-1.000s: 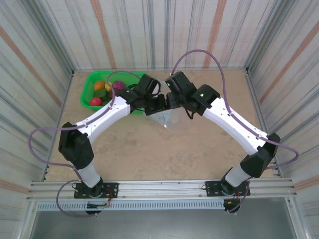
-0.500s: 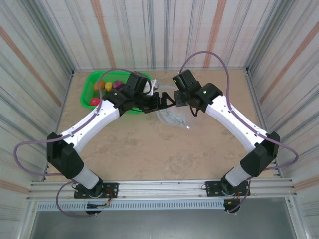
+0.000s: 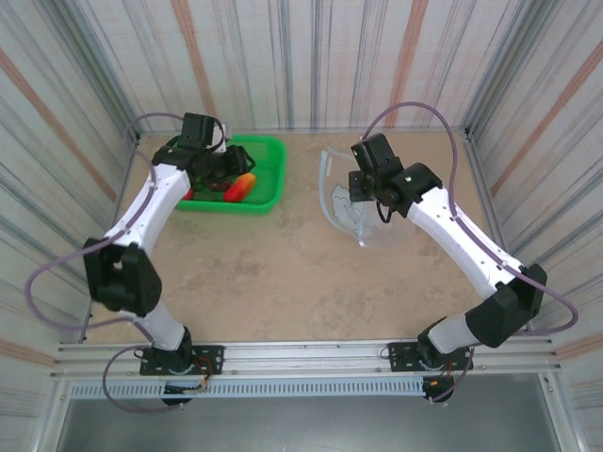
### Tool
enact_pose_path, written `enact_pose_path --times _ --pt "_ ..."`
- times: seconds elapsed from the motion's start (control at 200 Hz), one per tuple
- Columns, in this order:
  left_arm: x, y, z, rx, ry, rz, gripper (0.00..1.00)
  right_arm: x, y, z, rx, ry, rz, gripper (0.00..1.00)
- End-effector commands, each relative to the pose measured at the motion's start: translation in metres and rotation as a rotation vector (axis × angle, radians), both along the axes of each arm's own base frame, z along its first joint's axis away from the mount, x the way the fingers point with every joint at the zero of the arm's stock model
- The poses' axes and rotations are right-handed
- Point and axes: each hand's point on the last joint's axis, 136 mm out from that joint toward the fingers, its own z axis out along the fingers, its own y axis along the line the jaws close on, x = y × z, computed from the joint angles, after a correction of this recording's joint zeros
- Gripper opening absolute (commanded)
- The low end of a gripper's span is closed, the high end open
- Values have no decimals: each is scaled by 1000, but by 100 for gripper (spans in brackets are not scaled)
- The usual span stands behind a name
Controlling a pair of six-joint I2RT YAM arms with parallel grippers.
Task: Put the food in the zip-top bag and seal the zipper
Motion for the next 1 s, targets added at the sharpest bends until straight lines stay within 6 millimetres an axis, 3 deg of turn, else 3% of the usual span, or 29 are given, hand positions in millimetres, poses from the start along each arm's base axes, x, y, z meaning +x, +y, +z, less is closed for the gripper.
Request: enact_pose_path --times 0.0,0.085,0.205,0.331,0.641,0.741,0.997 --pt "16 21 -39 206 69 -20 34 -13 7 4 52 -9 46 0" --pt "24 21 -65 248 139 -42 0 -21 8 1 62 -2 58 0" --pt "20 23 -94 274 214 -61 0 -31 11 -4 66 5 78 0" --pt "-1 21 -112 274 278 -67 0 -39 10 -8 77 5 91 0" --pt "-62 10 -121 174 393 -65 0 -56 5 -10 103 -3 133 0" --pt "-82 -6 -117 136 410 -92 0 -61 3 -1 118 -22 146 0" --pt "-142 -78 -107 113 433 -228 0 -68 -7 10 130 -67 126 0"
